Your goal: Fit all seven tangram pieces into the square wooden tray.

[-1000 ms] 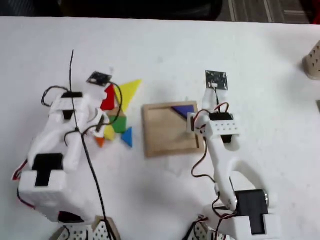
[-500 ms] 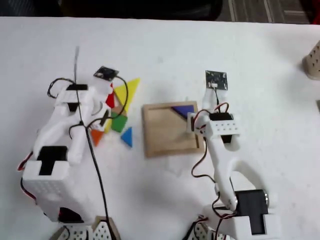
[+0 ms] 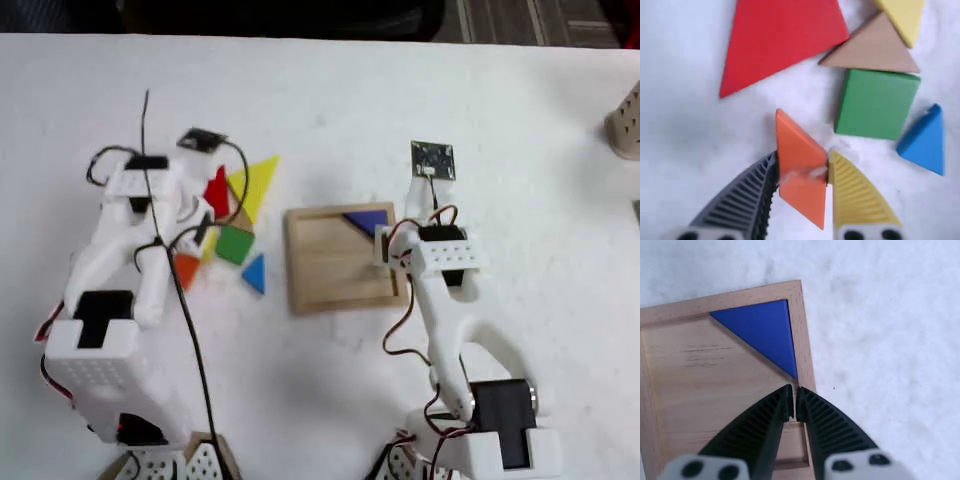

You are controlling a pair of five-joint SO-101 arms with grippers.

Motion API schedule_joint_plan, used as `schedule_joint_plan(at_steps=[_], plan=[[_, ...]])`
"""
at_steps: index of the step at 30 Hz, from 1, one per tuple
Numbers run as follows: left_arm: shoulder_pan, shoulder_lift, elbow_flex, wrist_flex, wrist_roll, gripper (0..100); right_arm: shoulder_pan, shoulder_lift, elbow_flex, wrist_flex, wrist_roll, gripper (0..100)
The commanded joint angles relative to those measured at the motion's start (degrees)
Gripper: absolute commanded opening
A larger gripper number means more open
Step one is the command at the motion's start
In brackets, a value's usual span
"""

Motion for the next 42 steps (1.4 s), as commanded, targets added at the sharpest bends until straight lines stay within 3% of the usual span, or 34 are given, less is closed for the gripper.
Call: schedule_joint_plan(at_steps=[1, 4, 9, 19, 23, 27, 34, 42], plan=[[1.63, -7.6, -10.37, 13.36, 10.37, 3, 1.1, -2.59, -0.18, 0.31, 0.0, 1.7], [6.9, -10.77, -13.27, 16.62, 12.4, 3, 3.12, -2.59, -0.26, 0.31, 0.0, 1.7], [20.18, -12.97, -13.71, 14.86, 12.92, 3, 6.29, -2.59, -0.18, 0.4, -0.18, 1.7], [38.81, -6.2, -9.05, -4.4, 29.19, 3, 12.44, -2.59, 0.53, 0.4, -0.53, 1.7], [39.96, 1.8, -7.56, -12.04, 32.09, 3, 12.44, -2.59, 0.88, 0.4, -0.53, 1.7], [39.87, 4.79, -10.46, -13.19, 31.74, 4, 12.18, -2.59, 0.88, 0.31, -0.53, 1.7], [39.43, 4.79, -10.73, -13.01, 29.71, 18, 12.09, -2.59, 0.79, 0.31, -0.18, 1.7], [35.74, 4.7, -17.23, -1.49, 29.19, 18, 12.0, -2.59, 0.79, 0.31, -0.09, 1.7]])
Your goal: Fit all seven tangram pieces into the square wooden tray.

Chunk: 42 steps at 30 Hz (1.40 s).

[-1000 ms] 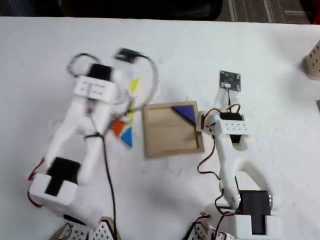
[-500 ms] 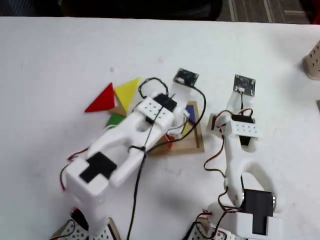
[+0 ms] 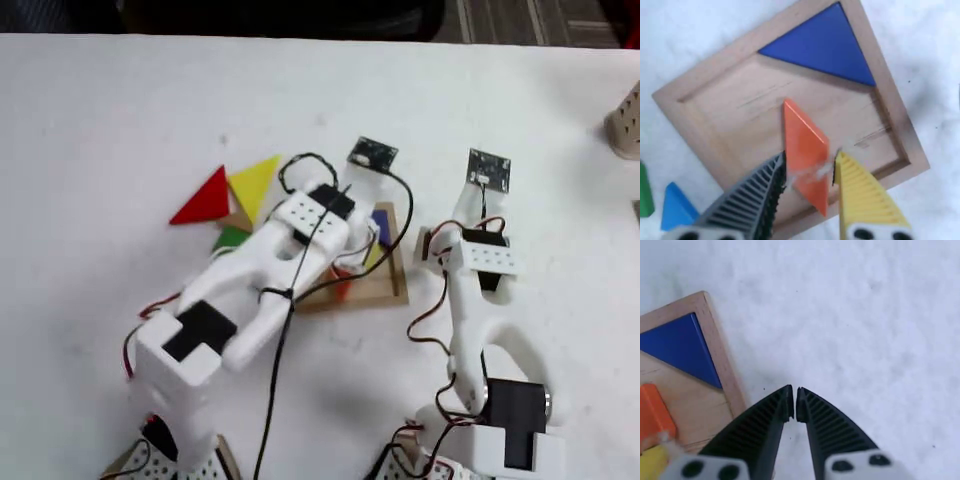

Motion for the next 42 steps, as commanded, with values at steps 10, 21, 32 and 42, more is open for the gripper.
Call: schedule_joint_plan(at_steps=[10, 21, 32, 42], plan=[[-6.46, -0.75, -9.23, 14.59, -10.46, 18, 0.31, -2.59, -0.35, 0.04, -0.09, 1.7], [-6.9, -4.97, -8.35, 15.74, -10.64, 5, 0.31, -2.59, -0.35, 0.04, -0.09, 1.7], [1.71, -13.05, 6.77, 5.01, -10.9, 2, 0.31, -2.59, -0.35, 0.04, -0.09, 1.7], [9.54, -21.93, 28.75, -20.57, -10.46, 3, 0.31, -2.59, -0.35, 0.04, -0.09, 1.7]])
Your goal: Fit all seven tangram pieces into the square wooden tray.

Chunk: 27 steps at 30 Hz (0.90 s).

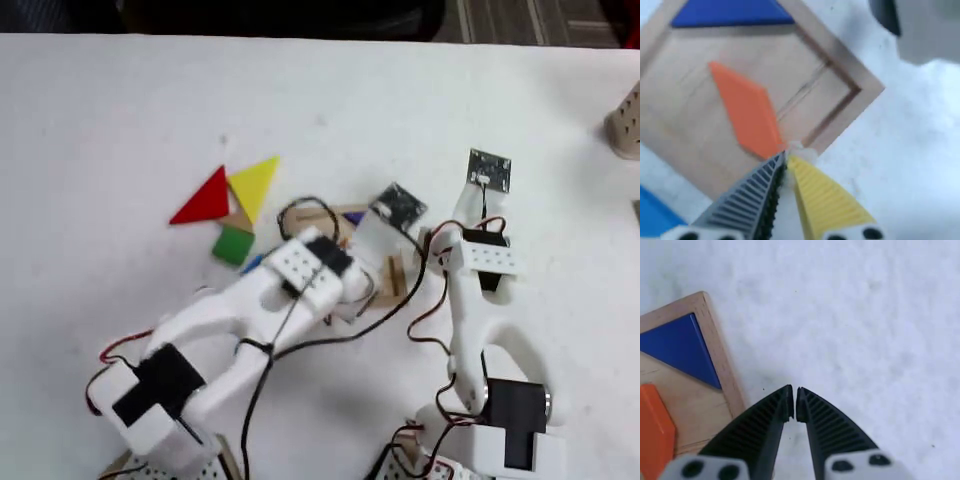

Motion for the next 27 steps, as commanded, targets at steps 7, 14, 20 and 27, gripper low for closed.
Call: schedule_joint_plan(at_steps=[7, 14, 20, 27], plan=[[-2.24, -3.74, 2.55, -8.97, 0.0, 3, 0.22, -2.59, -0.35, 0.04, -0.09, 1.7], [-11.38, -3.74, 2.46, -8.97, 0.0, 3, 0.22, -2.59, -0.26, 0.04, -0.09, 1.7], [-12.79, -3.03, 2.99, -7.74, 0.0, 3, 0.22, -2.59, -0.26, 0.04, -0.09, 1.7], [-9.1, 4.0, -0.97, -3.78, 0.09, 2, 0.22, -2.59, -0.26, 0.04, -0.09, 1.7]])
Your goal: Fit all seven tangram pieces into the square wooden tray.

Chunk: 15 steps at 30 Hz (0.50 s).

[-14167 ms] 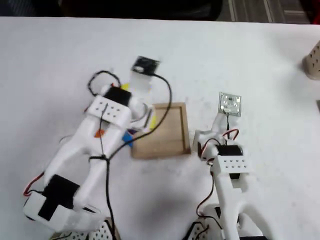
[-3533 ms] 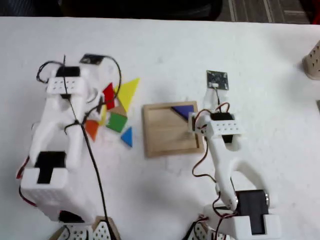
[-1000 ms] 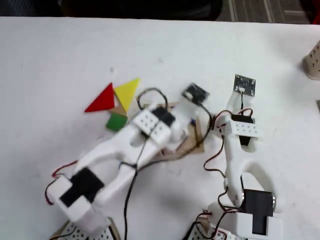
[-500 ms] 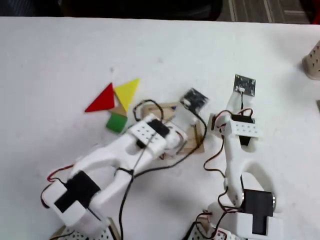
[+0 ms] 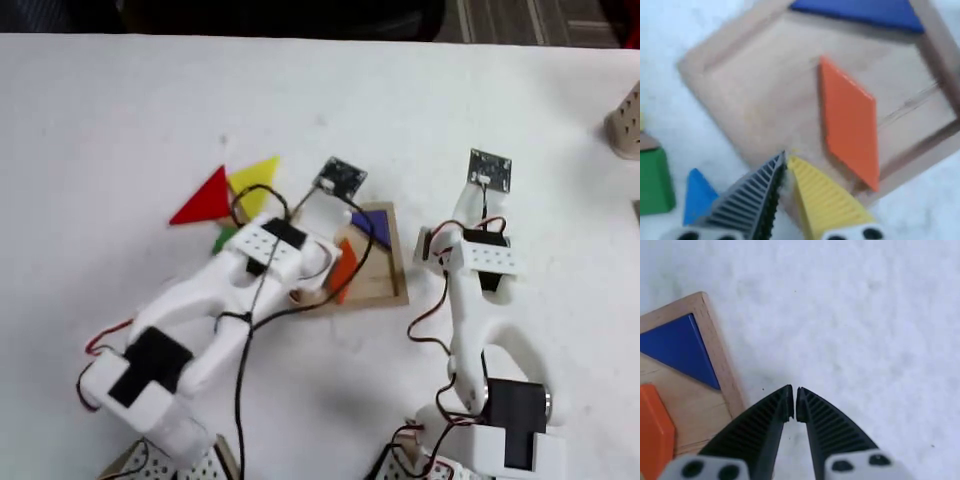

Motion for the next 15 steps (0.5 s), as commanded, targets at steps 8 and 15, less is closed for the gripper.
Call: schedule_joint_plan(at_steps=[8, 15], plan=[[11.3, 1.98, -6.07, 2.81, -0.09, 2, 0.22, -2.59, -0.26, 0.04, -0.09, 1.7], [11.82, 1.63, -5.71, -1.67, -0.09, 2, 0.13, -2.59, -0.35, 0.04, -0.09, 1.7]])
